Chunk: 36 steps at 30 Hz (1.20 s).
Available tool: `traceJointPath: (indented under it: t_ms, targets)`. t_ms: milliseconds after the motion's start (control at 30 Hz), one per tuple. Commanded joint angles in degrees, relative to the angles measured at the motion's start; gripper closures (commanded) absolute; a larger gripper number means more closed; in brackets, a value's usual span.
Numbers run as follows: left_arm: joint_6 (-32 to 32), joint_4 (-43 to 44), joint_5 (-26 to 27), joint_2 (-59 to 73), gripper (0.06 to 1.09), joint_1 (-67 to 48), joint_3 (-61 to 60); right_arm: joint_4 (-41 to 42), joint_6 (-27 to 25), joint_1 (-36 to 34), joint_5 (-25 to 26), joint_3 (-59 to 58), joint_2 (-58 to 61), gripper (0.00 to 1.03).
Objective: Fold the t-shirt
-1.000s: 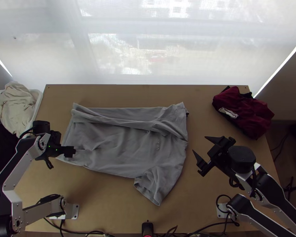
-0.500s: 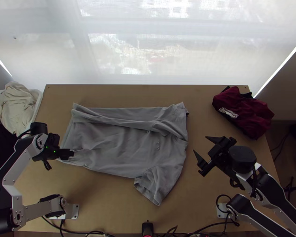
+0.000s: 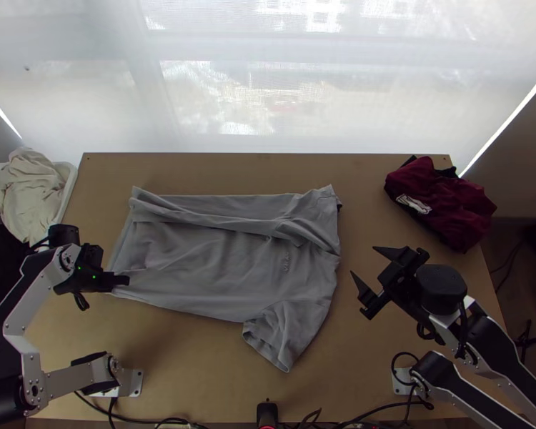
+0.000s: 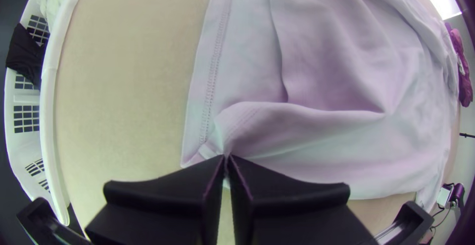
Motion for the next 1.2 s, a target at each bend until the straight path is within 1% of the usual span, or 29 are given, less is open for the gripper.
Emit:
traceJointPath:
  t_ms: [0, 100, 167, 367, 500, 533, 667, 800, 1000, 1167]
  targets:
    - [0.43, -0.13, -0.09, -2.45, 1.03, 1.32, 0.81, -0.07, 0.04, 0.45, 0.00, 0.85, 0.05, 0.16]
    - [-0.10, -0.31, -0.09, -4.47, 1.04, 1.23, 1.34, -2.88, -0.14, 2.47, -0.71, 1.46, 1.37, 0.15]
    - [-0.36, -0.31, -0.09, -5.35, 1.05, 1.32, 1.60, -5.61, -0.14, 4.67, -2.73, 1.29, 1.81, 0.15]
    - [-1.50, -0.40, -0.09, -6.93, 1.05, 1.32, 1.16, -14.75, 0.83, 17.59, -6.95, 0.15, 2.25, 0.15]
    - [-3.35, -0.22, -0.09, -7.02, 1.05, 1.32, 0.55, -15.63, 0.74, 25.59, -8.44, -0.38, 4.80, 0.15]
    - [-3.97, -0.13, -0.09, -7.11, 1.05, 1.32, 0.20, -15.28, 0.56, 26.91, -8.70, -0.38, 6.03, 0.15]
    - [-6.25, 0.57, -0.09, -7.81, 1.05, 0.62, -1.04, -12.64, -1.19, 29.98, -12.83, -0.47, 11.39, 0.15]
    - [-7.92, 0.92, -0.18, -8.16, 1.05, -0.35, -1.39, -7.19, -2.34, 32.27, -15.47, -1.44, 17.37, 0.15]
    - [-9.24, 0.92, -0.62, -8.60, 1.05, -0.44, -1.47, 3.53, -1.81, 35.96, -16.53, -2.58, 26.42, 0.16]
    - [-9.77, 0.74, -0.62, -9.57, 1.05, -0.35, -2.44, 11.09, -2.16, 36.31, -16.44, -3.55, 33.19, 0.16]
